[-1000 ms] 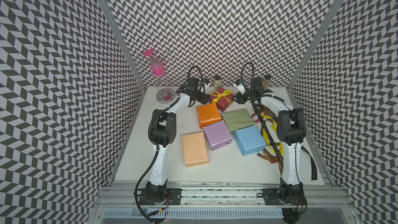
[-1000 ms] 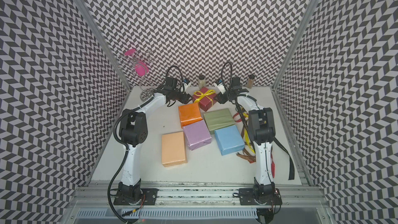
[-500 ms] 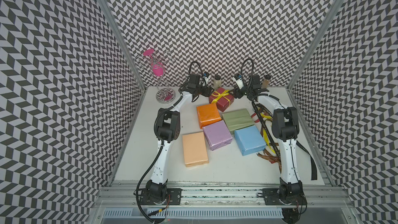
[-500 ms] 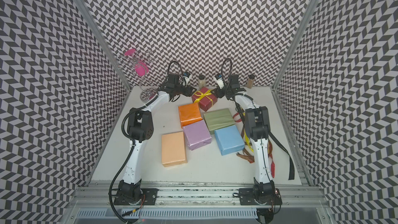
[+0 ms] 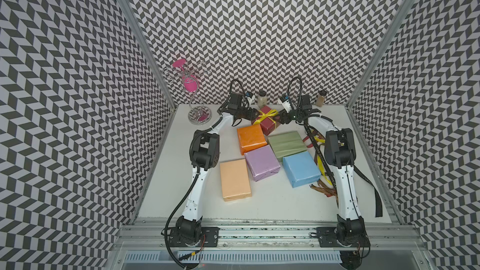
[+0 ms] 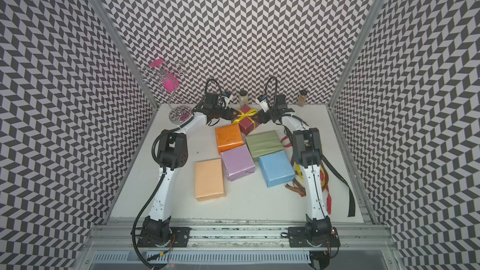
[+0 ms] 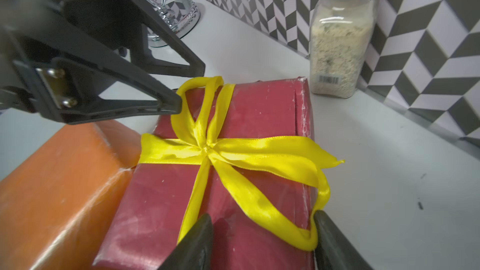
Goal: Untie the ribbon bows on the gift boxes
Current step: Adjust the gift box at the center of the board.
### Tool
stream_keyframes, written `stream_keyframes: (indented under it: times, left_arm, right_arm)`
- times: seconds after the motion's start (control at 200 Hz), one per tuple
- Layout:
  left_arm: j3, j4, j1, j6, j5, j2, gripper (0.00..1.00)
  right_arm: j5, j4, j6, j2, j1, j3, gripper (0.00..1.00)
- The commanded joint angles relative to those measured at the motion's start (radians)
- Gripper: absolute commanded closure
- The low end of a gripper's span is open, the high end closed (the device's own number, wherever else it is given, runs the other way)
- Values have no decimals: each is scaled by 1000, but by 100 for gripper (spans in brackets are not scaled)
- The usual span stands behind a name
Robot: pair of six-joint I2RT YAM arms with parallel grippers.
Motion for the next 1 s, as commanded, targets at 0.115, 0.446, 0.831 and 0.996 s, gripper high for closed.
stream_keyframes:
  times: [0.115, 0.446, 0.831, 0.996]
  left_arm:
    - [27, -62, -3, -3, 86, 16, 43]
    - [13, -126, -9, 26, 167, 15, 46]
    - [13, -129, -11, 16, 162, 13, 45]
    - [11, -132, -11, 20, 153, 15, 46]
  right_arm:
    - [-101, -138, -131, -159, 1, -162, 45]
    - [92, -114, -159, -323, -2, -260, 53]
    - [82, -122, -201, -257, -3, -181, 47]
    - [26, -158, -239, -231, 1, -179, 44]
